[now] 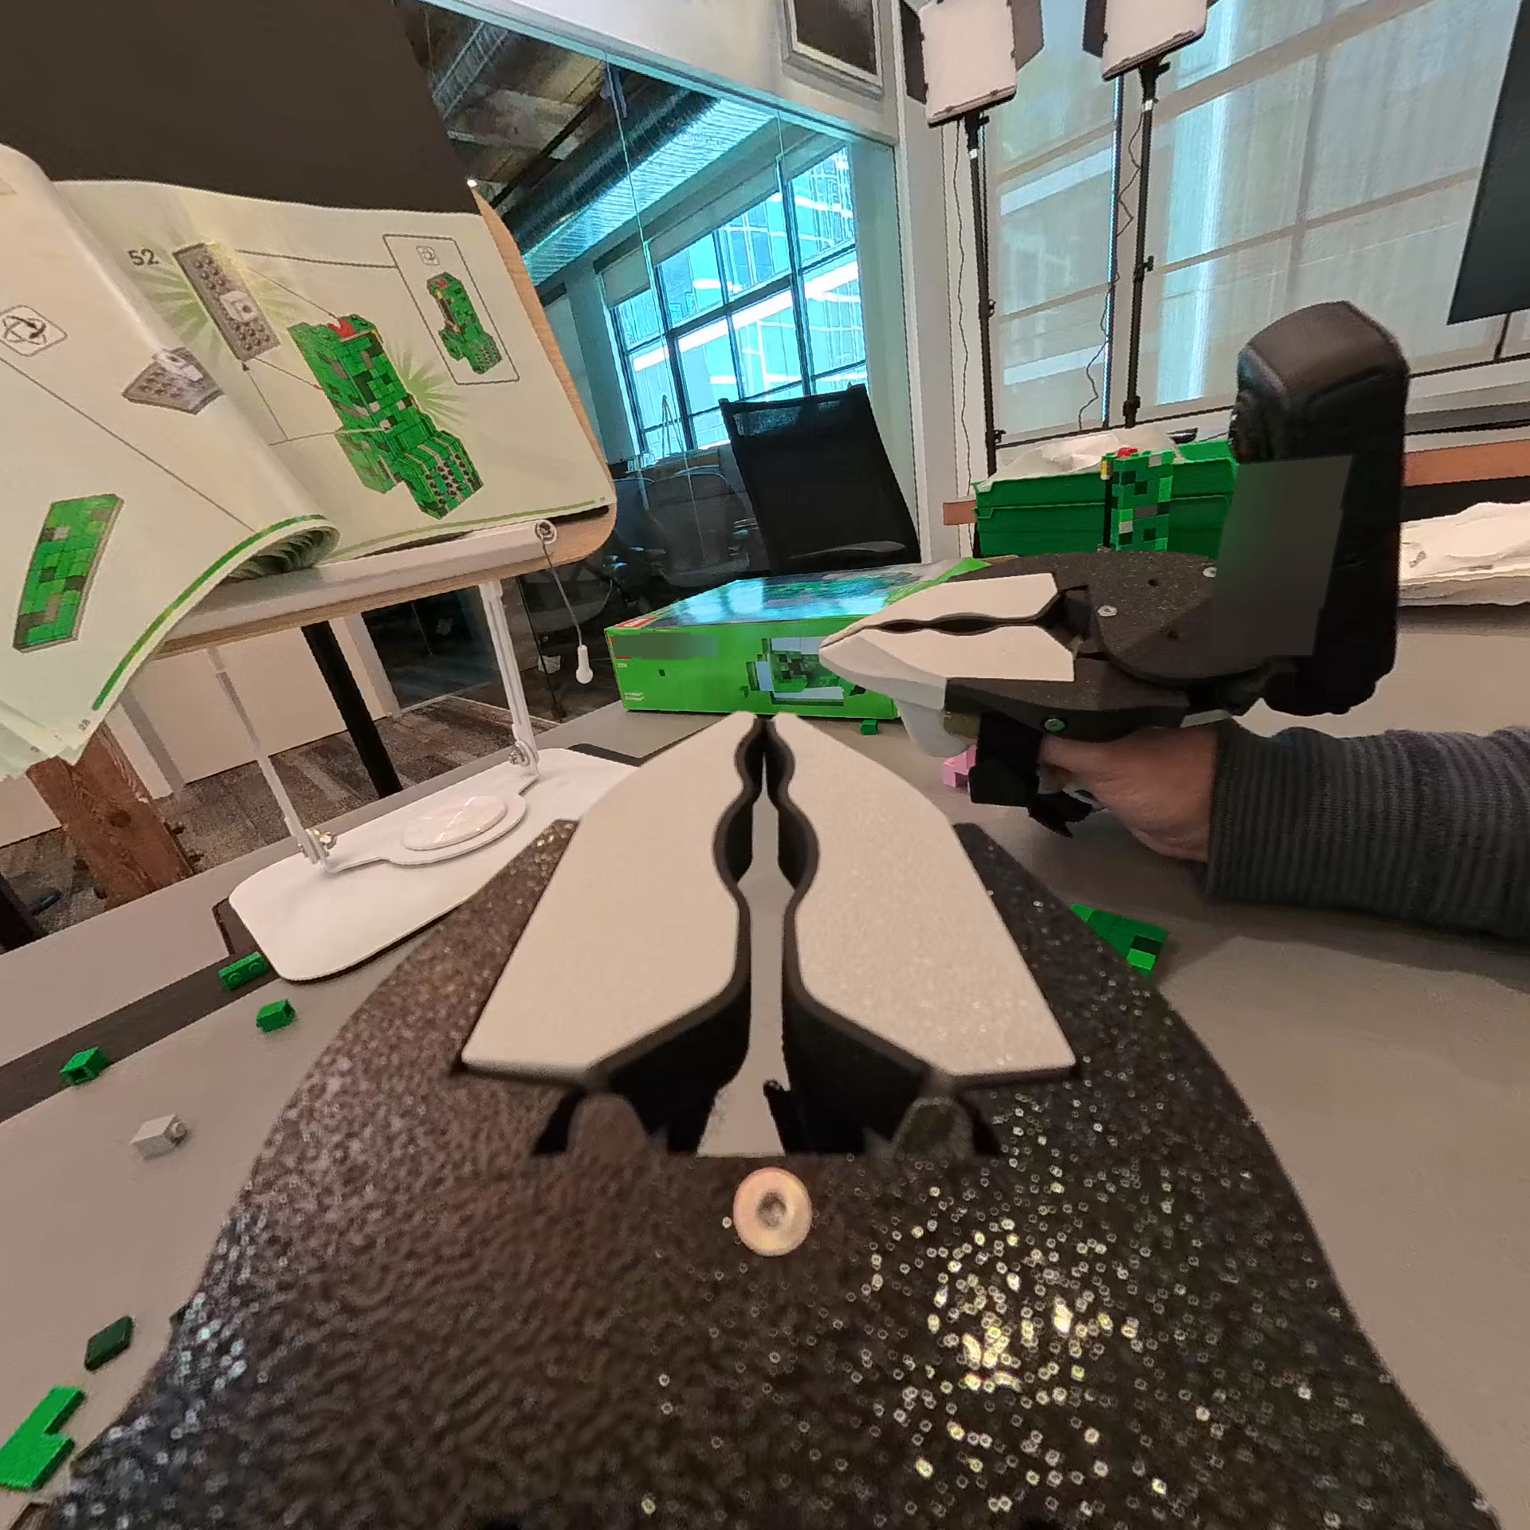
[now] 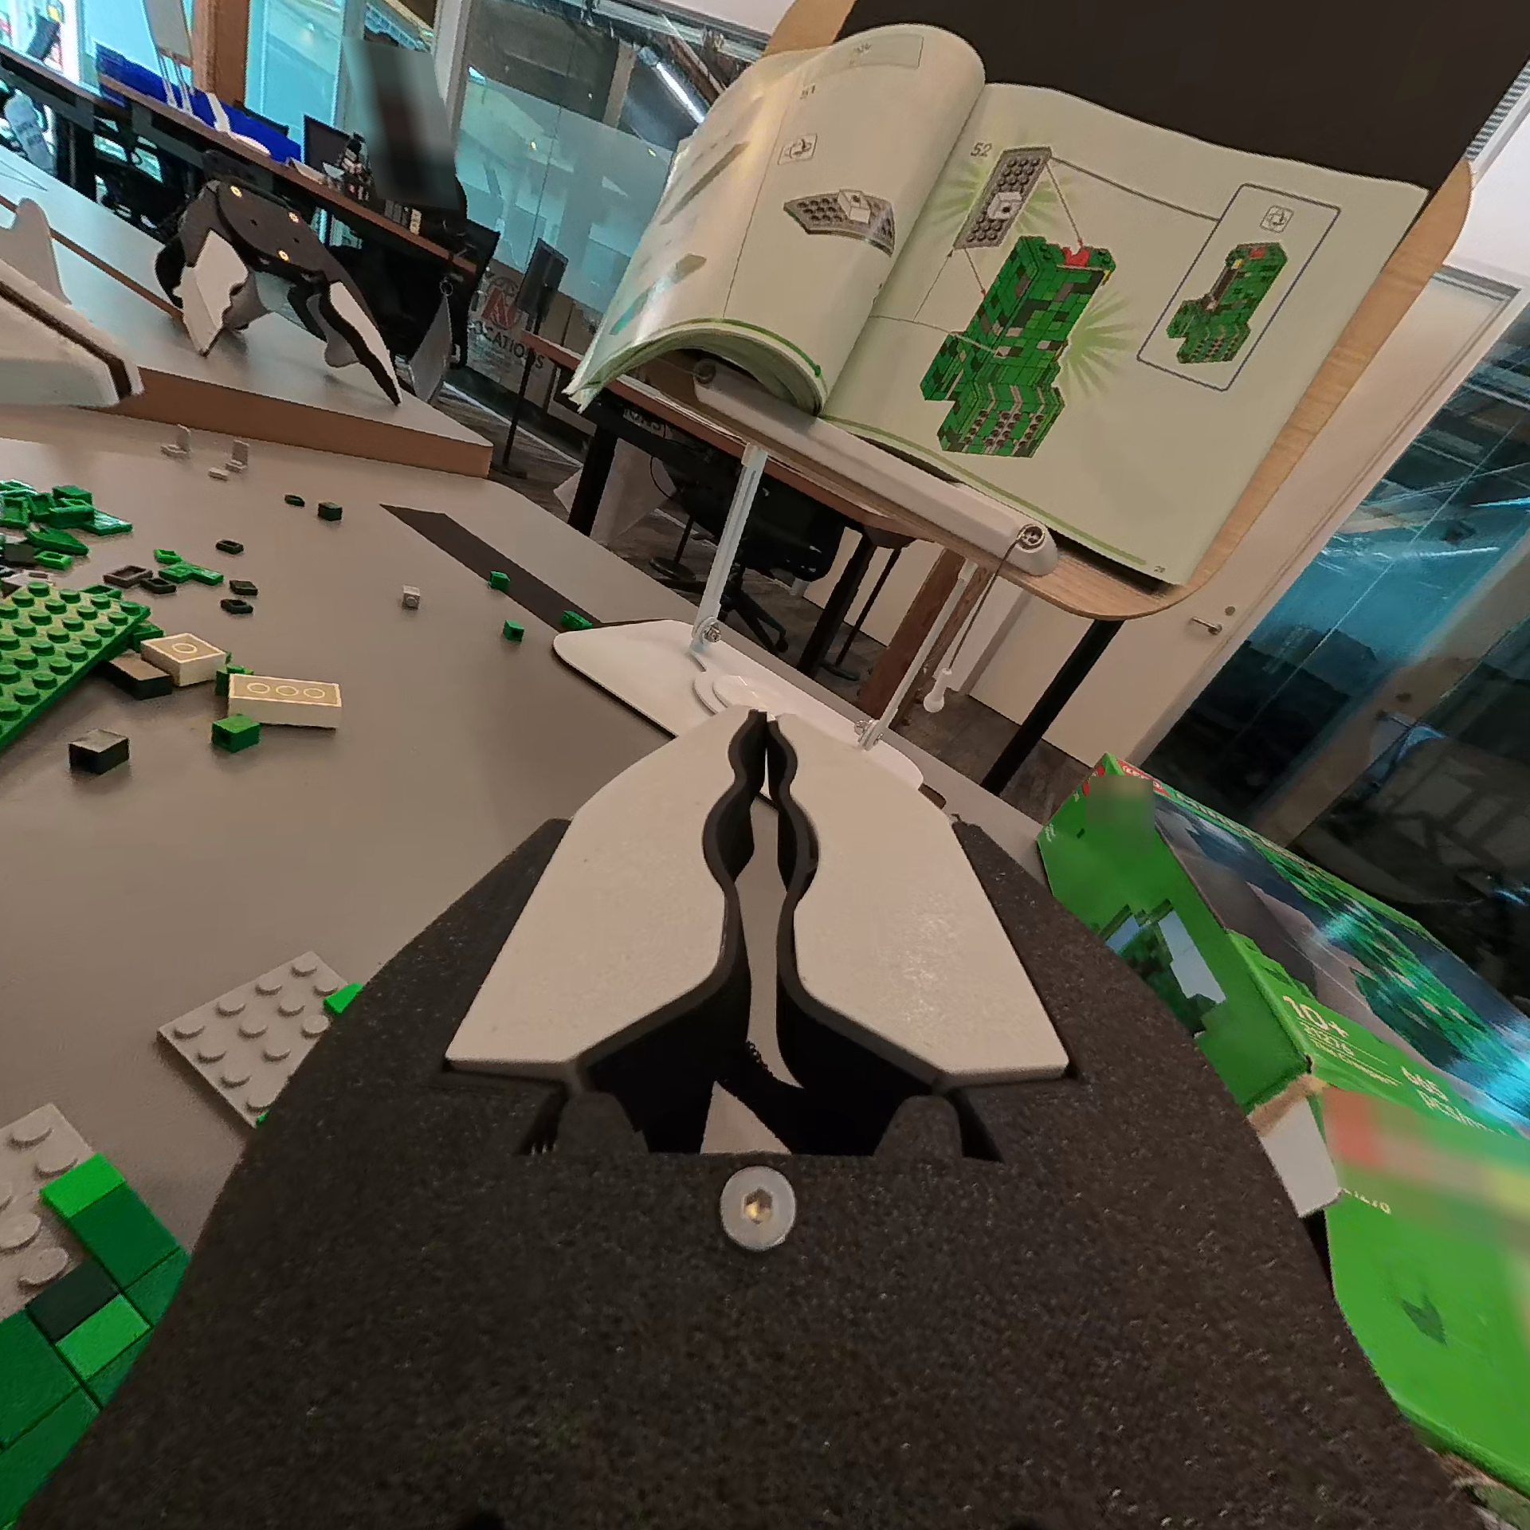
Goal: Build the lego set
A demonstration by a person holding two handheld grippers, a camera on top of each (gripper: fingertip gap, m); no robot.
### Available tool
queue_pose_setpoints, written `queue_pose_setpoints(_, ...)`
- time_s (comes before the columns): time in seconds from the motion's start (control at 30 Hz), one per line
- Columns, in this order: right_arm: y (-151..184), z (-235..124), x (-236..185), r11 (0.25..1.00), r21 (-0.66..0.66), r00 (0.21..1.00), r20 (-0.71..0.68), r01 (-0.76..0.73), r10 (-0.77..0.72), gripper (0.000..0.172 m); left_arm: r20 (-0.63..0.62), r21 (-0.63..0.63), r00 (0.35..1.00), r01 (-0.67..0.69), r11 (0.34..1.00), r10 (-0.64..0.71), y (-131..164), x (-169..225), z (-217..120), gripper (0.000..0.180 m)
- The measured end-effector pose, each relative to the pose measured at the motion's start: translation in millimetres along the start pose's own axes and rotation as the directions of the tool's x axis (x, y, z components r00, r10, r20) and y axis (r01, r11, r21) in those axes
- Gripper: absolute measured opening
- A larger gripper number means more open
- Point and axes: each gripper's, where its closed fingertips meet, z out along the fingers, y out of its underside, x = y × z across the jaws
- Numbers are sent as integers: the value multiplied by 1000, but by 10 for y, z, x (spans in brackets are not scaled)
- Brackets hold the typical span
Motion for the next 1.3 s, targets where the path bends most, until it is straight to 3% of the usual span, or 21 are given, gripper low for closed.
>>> queue_pose_setpoints(1.3, -91, -131, -14, 999, 48, 1000, 8, -22, 21, 0, -46, -38, 998, 37, 999, -39, 76, 22, 27, 0)
